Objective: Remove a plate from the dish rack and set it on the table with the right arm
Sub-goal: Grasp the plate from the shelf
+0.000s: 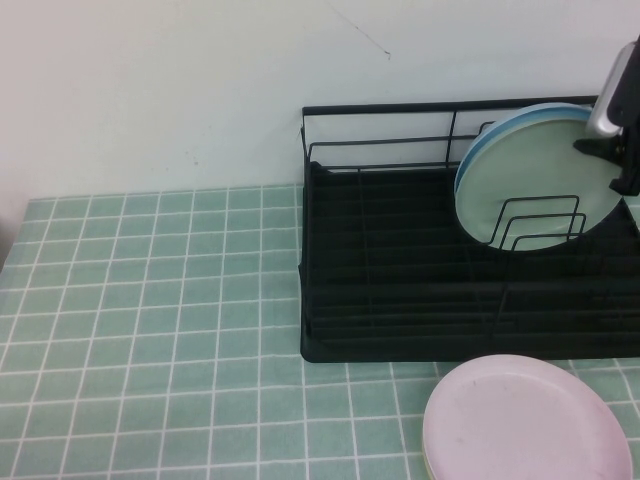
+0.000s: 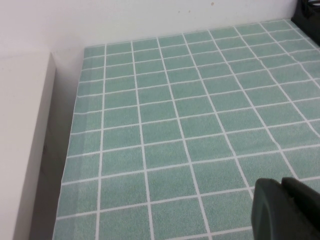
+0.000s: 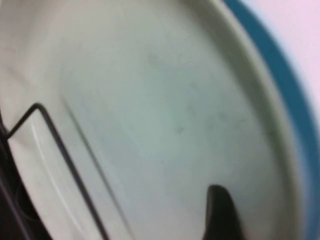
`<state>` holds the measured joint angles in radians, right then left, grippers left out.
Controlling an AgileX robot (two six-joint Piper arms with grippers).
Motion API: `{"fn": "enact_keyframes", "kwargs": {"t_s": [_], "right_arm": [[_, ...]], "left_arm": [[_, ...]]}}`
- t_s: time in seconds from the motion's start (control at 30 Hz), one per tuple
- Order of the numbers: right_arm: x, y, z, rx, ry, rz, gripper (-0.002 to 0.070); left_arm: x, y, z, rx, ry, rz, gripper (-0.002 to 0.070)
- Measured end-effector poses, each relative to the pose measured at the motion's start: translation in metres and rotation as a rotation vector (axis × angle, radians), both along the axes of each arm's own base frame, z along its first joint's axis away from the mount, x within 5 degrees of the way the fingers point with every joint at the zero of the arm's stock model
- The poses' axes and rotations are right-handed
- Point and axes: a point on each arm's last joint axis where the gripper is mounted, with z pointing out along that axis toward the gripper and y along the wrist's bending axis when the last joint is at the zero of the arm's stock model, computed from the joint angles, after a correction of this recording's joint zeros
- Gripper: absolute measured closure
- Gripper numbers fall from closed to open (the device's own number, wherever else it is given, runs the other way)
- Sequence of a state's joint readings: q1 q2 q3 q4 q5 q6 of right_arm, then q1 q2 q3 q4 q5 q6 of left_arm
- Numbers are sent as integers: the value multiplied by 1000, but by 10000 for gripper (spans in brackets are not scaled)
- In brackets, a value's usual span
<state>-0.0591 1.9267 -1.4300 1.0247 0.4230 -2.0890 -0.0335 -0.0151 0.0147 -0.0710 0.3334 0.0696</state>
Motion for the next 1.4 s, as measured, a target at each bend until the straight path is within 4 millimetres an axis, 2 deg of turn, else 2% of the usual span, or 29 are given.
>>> {"fn": "enact_keyframes", "kwargs": {"t_s": [0.23,0.37,0.67,1.4], "right_arm": [[-12,2,35,44,-52,-13,279],[-20,6,42,69,-10,23,279],[-25,8,33,16,63,91,279],[-6,4,-4,29,90,45,307]], "left_arm": [[0,0,0,0,0,0,678],[0,0,0,0,0,0,678],[0,0,0,0,0,0,678],[0,0,0,0,0,0,678]]}}
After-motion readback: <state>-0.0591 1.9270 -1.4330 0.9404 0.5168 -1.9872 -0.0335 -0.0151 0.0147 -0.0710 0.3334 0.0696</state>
